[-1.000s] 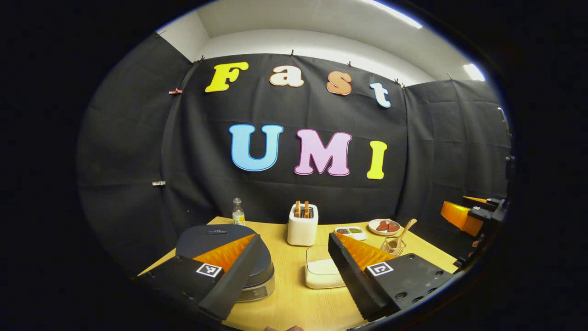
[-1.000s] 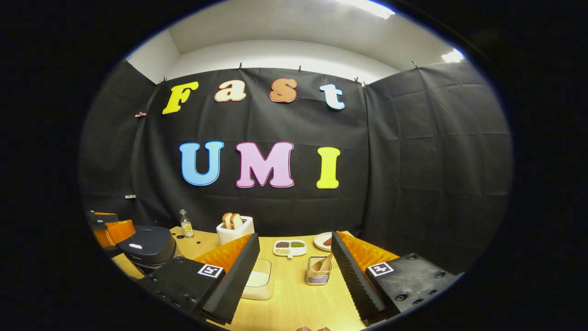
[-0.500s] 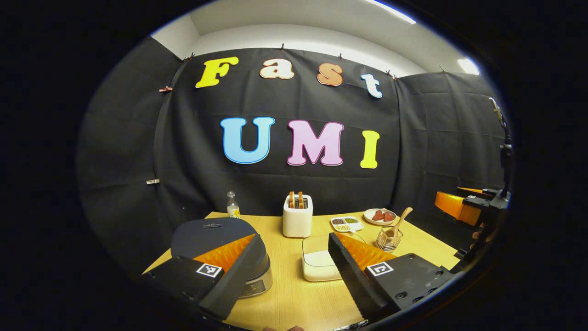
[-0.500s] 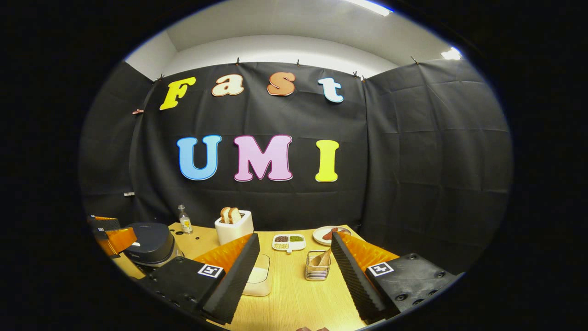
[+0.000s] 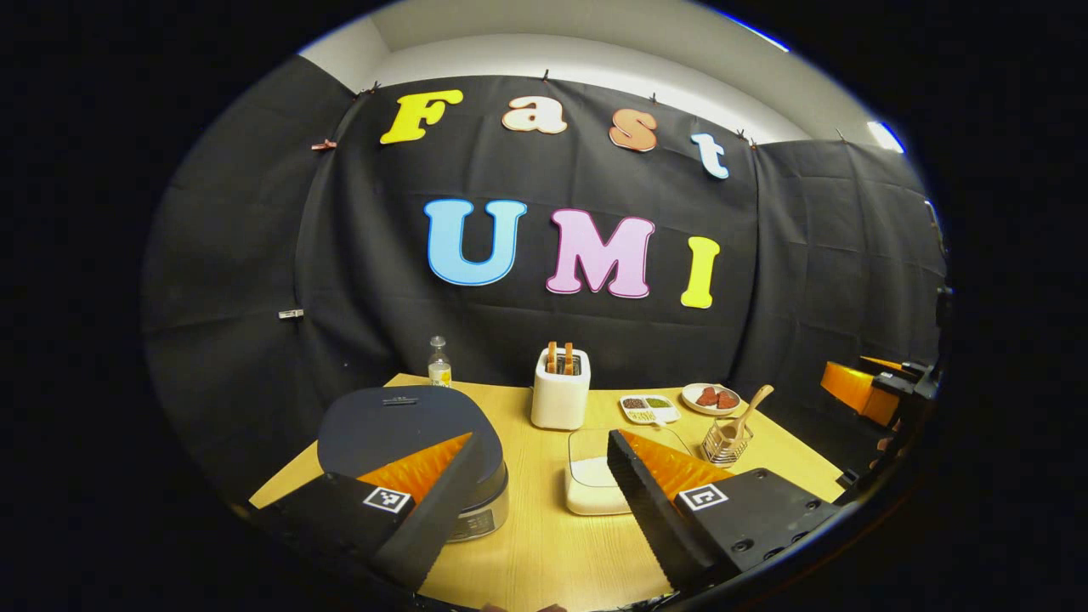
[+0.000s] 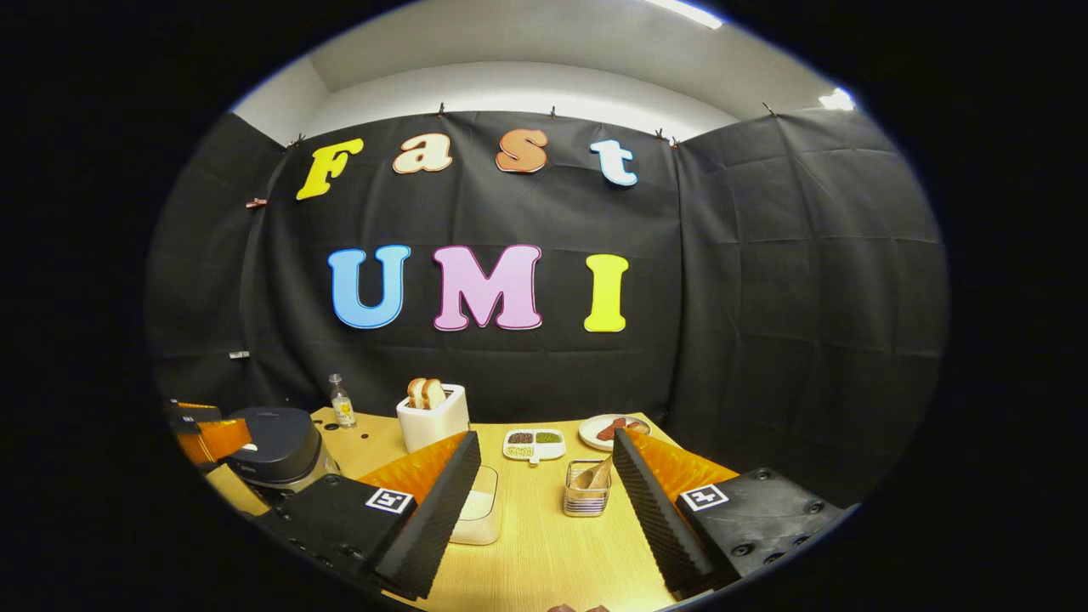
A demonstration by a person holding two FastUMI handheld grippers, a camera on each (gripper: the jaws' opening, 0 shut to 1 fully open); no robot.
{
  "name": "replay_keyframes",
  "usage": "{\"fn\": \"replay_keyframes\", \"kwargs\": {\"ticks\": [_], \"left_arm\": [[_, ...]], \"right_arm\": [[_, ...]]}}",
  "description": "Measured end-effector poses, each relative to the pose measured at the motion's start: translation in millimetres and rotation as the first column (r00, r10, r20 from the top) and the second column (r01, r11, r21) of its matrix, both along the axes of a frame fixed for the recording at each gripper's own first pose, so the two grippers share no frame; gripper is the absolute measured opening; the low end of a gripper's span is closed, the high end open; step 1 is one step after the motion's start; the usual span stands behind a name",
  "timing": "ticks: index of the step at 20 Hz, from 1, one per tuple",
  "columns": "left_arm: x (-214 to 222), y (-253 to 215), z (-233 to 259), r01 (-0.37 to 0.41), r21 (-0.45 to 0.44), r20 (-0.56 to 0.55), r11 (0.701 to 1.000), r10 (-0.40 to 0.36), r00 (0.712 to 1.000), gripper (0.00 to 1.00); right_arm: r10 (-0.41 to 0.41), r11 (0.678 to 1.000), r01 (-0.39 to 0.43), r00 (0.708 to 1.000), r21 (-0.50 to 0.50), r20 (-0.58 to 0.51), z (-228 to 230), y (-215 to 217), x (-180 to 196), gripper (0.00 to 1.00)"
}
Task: Close the left gripper, press the button to open the rice cooker; take a wooden spoon from the chopstick holder with the right hand, scoop a spoonful of rice and pour it into the rice cooker, then put the wooden spoon back into the chopstick holder.
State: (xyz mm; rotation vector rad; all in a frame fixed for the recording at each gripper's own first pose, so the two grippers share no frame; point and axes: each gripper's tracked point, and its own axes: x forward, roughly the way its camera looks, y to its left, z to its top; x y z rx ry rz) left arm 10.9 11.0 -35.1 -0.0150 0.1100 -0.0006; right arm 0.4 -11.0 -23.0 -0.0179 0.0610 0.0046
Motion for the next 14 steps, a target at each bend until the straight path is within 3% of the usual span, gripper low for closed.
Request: {"fn": "replay_keyframes", "kwargs": {"ticks": [5, 11, 14], "left_arm": [[10.2, 24.3, 5.7, -0.015, 0.004, -0.03, 1.0, 0.015, 0.999, 0.95], [22.5, 69.7, -17.4, -0.074, 0.044, -0.157, 0.996, 0.08, 0.984, 0.5], [19.5, 97.3, -31.3, -0.153, 0.066, -0.219, 0.986, 0.164, 0.962, 0.14]], "right_arm": [[0.004, 1.0, -0.004, 0.999, 0.011, -0.032, -11.5, 1.2, -7.3, 0.98], [0.04, 0.999, -0.04, 0.998, -0.004, -0.042, -17.3, 11.1, -17.6, 0.98], [0.051, 0.999, -0.051, 0.998, 0.004, -0.033, -16.6, 14.6, -25.3, 0.98]]}}
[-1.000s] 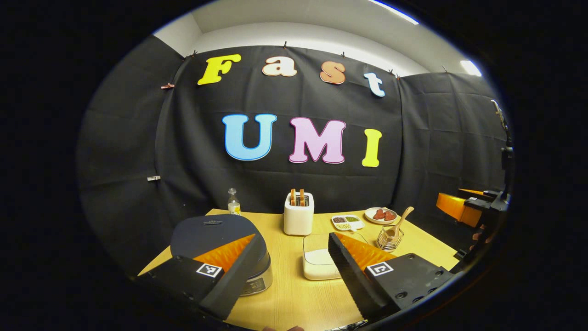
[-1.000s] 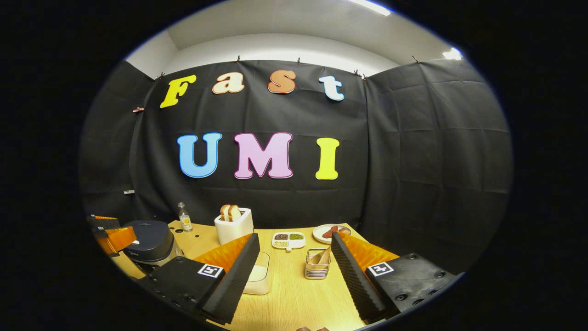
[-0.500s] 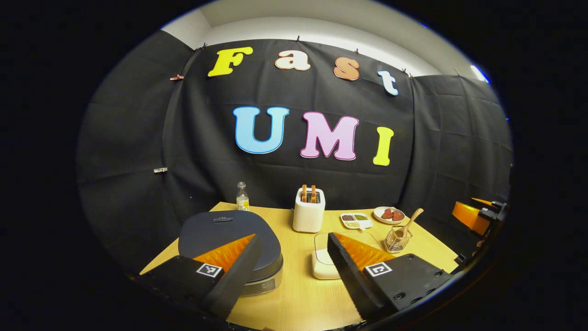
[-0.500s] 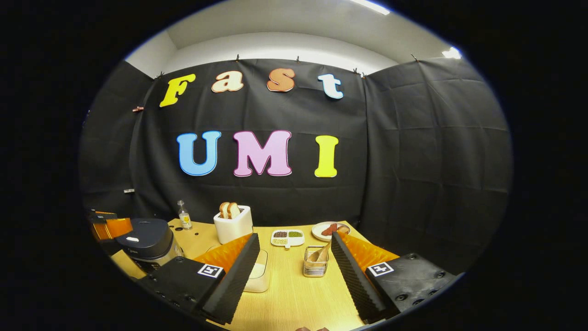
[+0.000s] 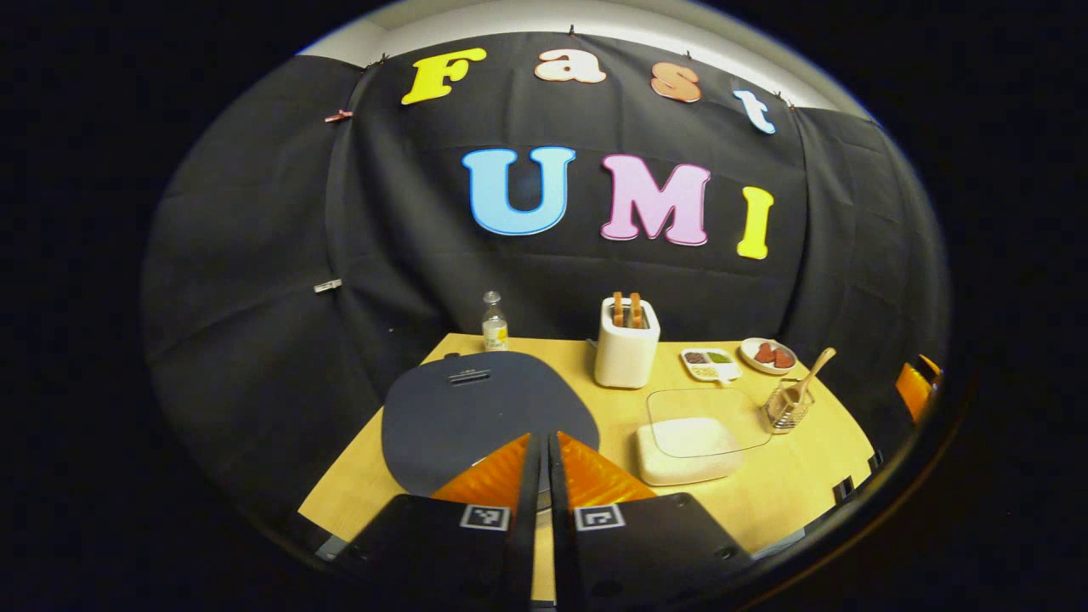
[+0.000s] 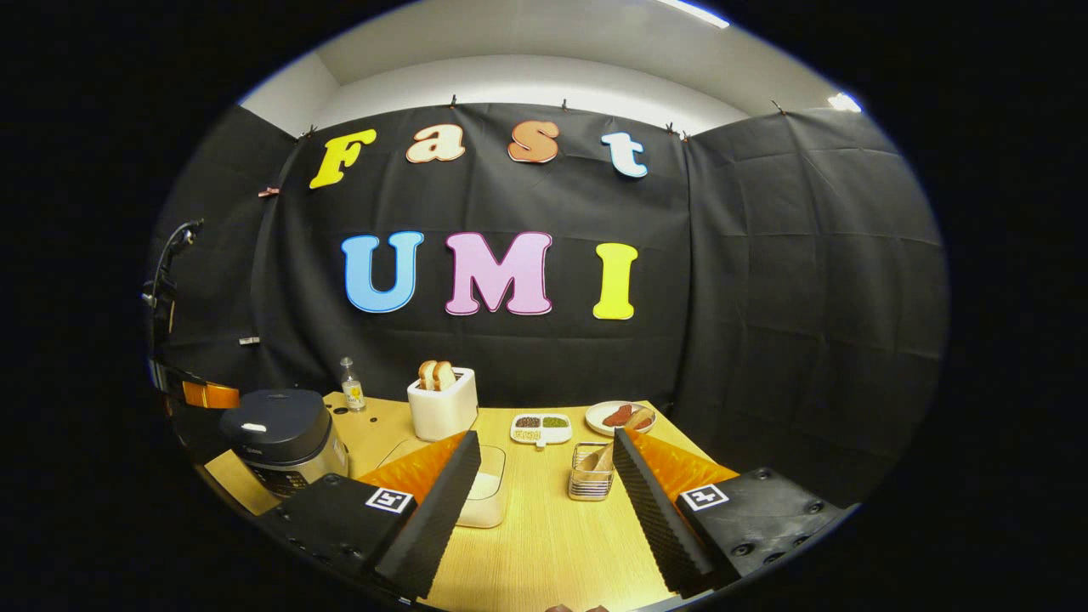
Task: Close the left gripper, press the button to open the rice cooker; take a wooden spoon from the chopstick holder with the right hand, scoop a spoonful of rice and pour it into the rice cooker, then put the wooden spoon back into the chopstick holder.
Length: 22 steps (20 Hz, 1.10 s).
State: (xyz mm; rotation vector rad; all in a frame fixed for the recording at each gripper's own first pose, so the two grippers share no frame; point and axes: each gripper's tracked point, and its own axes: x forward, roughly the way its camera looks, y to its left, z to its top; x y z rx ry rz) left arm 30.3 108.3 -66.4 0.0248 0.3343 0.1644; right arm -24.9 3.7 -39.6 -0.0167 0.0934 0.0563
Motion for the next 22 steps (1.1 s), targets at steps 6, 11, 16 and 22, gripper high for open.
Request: {"fn": "replay_keyframes", "kwargs": {"ticks": [6, 11, 16, 22], "left_arm": [[2.1, 5.1, -12.7, 0.004, -0.048, -0.028, 0.999, -0.005, 1.0, 0.06], [15.8, 14.9, -41.9, 0.025, -0.125, -0.091, 0.992, -0.037, 0.995, 0.05], [29.9, 27.2, -48.6, 0.014, -0.147, -0.087, 0.989, -0.027, 0.996, 0.05], [30.5, 28.9, -59.4, -0.006, -0.187, -0.105, 0.982, -0.014, 0.994, 0.06]], "right_arm": [[0.03, 1.0, -0.03, 0.999, -0.004, -0.035, -10.3, 7.0, -5.5, 0.98], [0.025, 1.0, -0.024, 0.998, 0.004, -0.054, -16.4, 3.1, -7.6, 0.98], [0.001, 1.0, 0.001, 0.996, 0.015, -0.086, -25.4, -5.2, -7.7, 0.98], [-0.039, 0.999, 0.041, 0.996, 0.017, -0.077, -24.2, -15.5, -2.4, 0.98]]}}
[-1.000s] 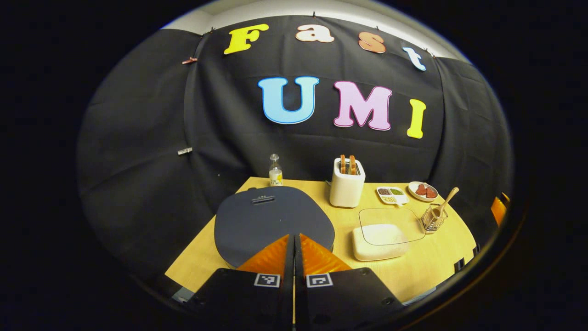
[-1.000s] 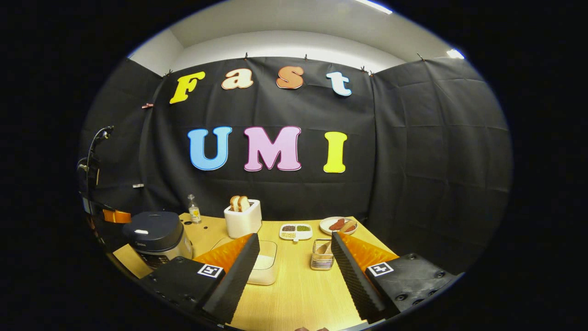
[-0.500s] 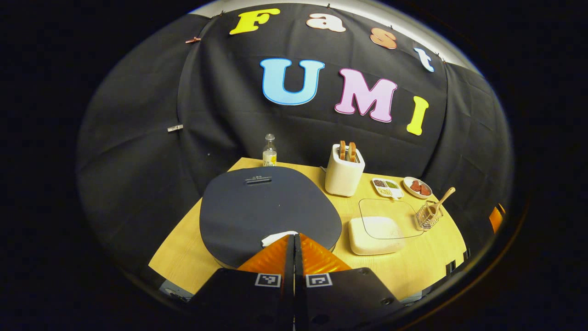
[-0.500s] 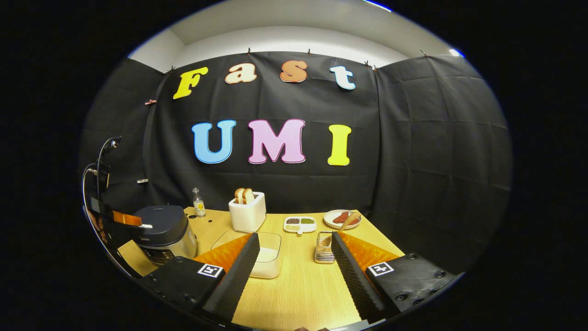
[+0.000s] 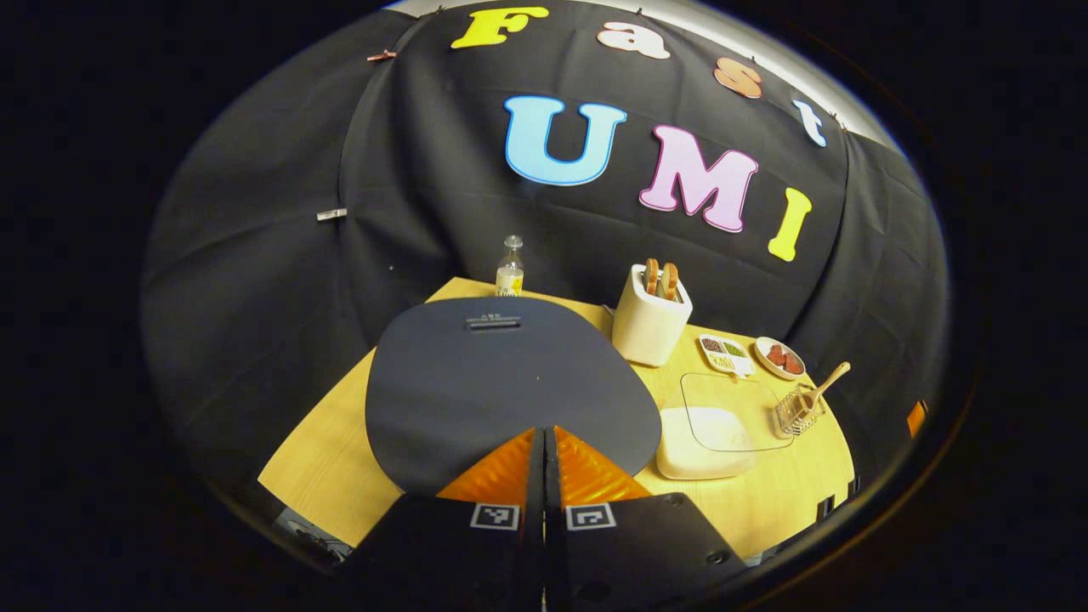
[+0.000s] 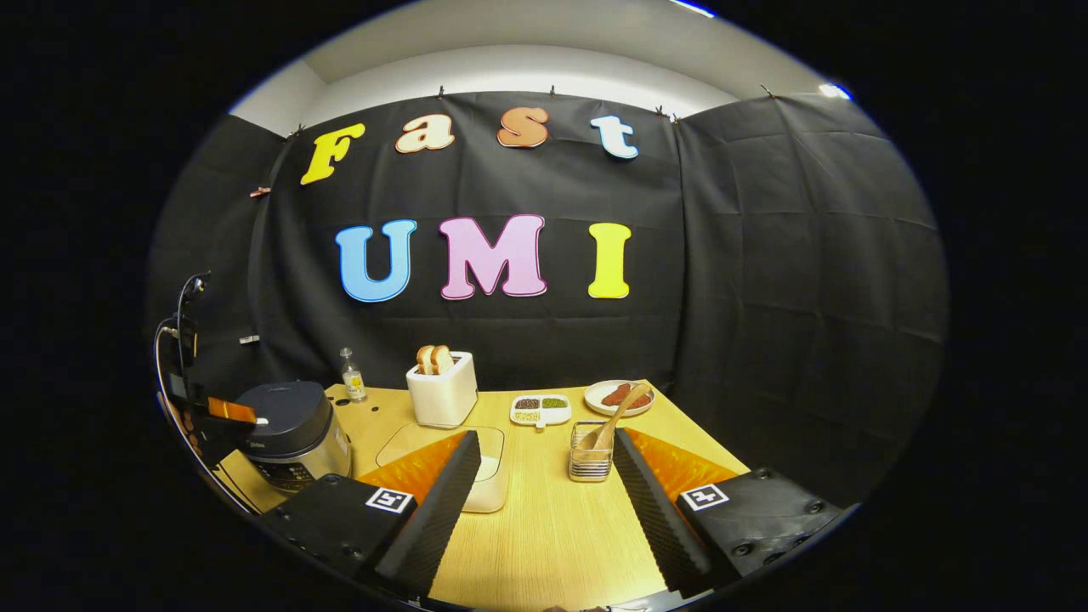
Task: Close the left gripper, press the button to open the rice cooker; take a wooden spoon from the chopstick holder with the right hand, scoop a spoonful of rice and pour it into the rice cooker, then put the wooden spoon back into the chopstick holder.
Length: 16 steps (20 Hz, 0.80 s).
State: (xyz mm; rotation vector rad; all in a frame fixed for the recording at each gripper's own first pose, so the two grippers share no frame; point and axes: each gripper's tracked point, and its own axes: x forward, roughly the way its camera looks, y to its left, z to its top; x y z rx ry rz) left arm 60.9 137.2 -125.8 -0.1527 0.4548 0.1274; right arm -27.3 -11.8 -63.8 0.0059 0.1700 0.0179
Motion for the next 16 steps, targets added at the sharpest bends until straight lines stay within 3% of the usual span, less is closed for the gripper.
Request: {"fn": "replay_keyframes", "kwargs": {"ticks": [5, 10, 13, 16], "left_arm": [[1.6, 2.3, -5.5, 0.009, 0.049, -0.067, 0.999, -0.005, 0.998, 0.06], [3.8, 1.7, -5.5, -0.029, -0.071, -0.114, 0.997, 0.021, 0.993, 0.06], [3.6, -2.3, 2.5, -0.049, -0.033, -0.069, 0.998, 0.046, 0.997, 0.06], [5.8, 1.0, 39.1, -0.135, 0.04, 0.05, 0.99, 0.133, 0.99, 0.06]], "right_arm": [[0.003, 1.0, -0.002, 0.999, 0.012, -0.046, -12.8, 1.7, 7.6, 0.98], [0.026, 0.999, -0.029, 0.994, -0.028, -0.102, -24.8, -7.3, 6.8, 0.98], [0.023, 0.999, -0.026, 0.992, -0.023, -0.124, -24.9, -23.4, 12.8, 0.98], [0.006, 1.0, -0.005, 0.989, 0.004, -0.145, -27.0, -41.7, 31.1, 0.98]]}}
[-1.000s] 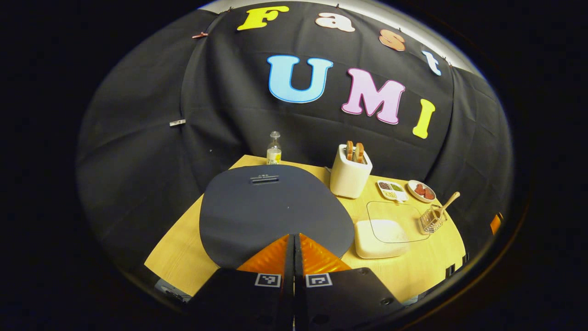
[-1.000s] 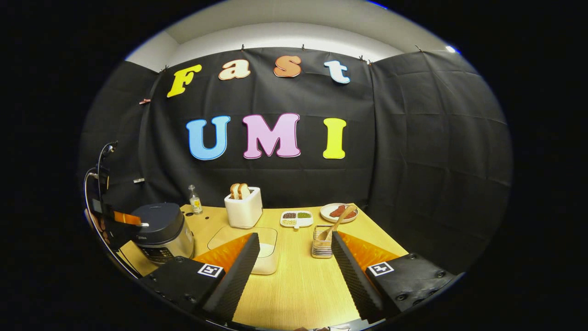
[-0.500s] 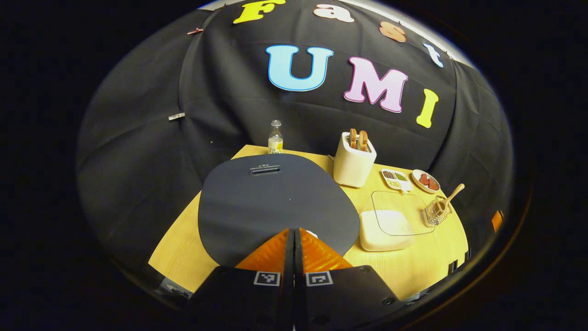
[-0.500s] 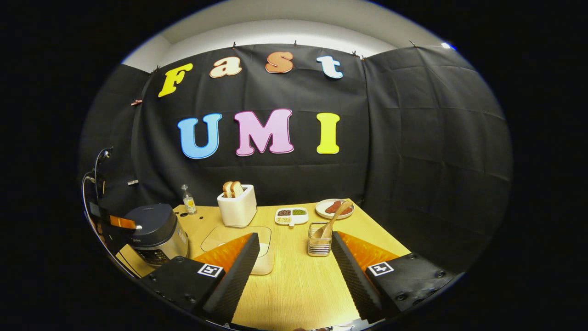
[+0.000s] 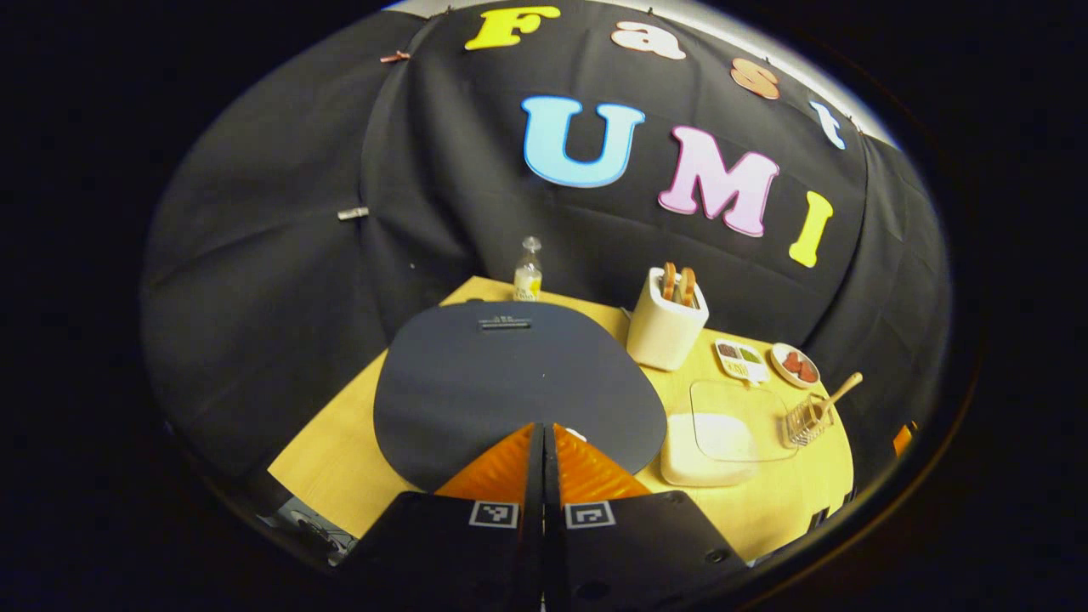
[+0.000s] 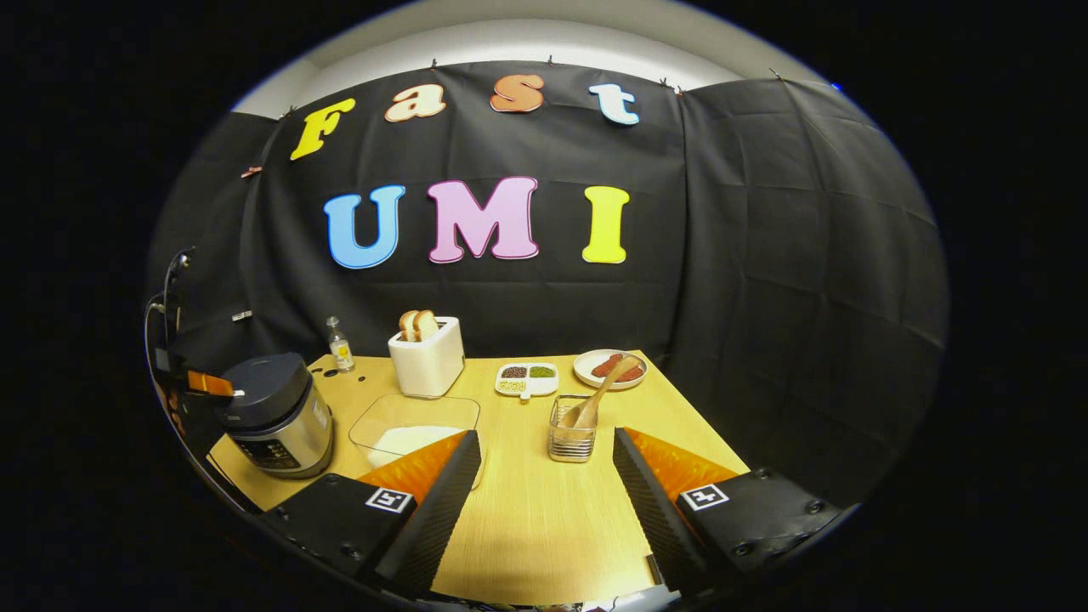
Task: Close the left gripper, press the button to open the rice cooker; take a wooden spoon from the chopstick holder with the right hand, scoop a spoonful of rice and pour it into the rice cooker, then put the wooden spoon back into the chopstick holder.
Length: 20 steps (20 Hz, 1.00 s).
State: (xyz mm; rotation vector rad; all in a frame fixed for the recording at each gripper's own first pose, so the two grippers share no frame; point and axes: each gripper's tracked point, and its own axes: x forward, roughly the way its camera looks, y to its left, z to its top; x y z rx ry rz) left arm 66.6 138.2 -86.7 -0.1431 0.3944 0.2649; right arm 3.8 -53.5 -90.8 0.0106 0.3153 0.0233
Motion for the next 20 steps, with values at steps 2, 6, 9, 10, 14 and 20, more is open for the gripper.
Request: {"fn": "replay_keyframes", "kwargs": {"ticks": [2, 6, 9, 10, 14, 20], "left_arm": [[1.0, -4.2, 32.5, -0.04, 0.048, 0.079, 0.998, 0.036, 0.996, 0.06], [0.7, -7.9, 101.7, -0.118, 0.12, 0.228, 0.986, 0.089, 0.97, 0.06], [-7.2, -29.3, 106.3, -0.118, 0.123, 0.253, 0.985, 0.083, 0.964, 0.11], [-8.4, -40.0, 101.7, -0.1, 0.095, 0.252, 0.99, 0.074, 0.965, 0.2], [-18.7, -76.6, 84.4, -0.093, 0.007, 0.245, 0.996, 0.089, 0.966, 0.42], [-26.5, -122.2, 61.5, -0.09, 0.096, 0.179, 0.991, 0.072, 0.981, 0.95]], "right_arm": [[-0.006, 1.0, 0.006, 1.0, 0.02, -0.007, 2.6, -7.3, 15.2, 0.98], [-0.012, 0.998, 0.013, 1.0, 0.058, -0.012, 2.0, -24.6, 44.8, 0.97], [-0.018, 0.996, 0.019, 1.0, 0.088, -0.015, -1.7, -35.7, 68.1, 0.98], [-0.02, 0.995, 0.022, 1.0, 0.096, -0.023, -4.5, -39.2, 76.8, 0.98], [-0.03, 0.992, 0.036, 0.998, 0.125, -0.049, -18.7, -53.0, 109.8, 0.99], [-0.04, 0.984, 0.051, 0.997, 0.17, -0.066, -36.6, -70.0, 165.9, 0.99]]}}
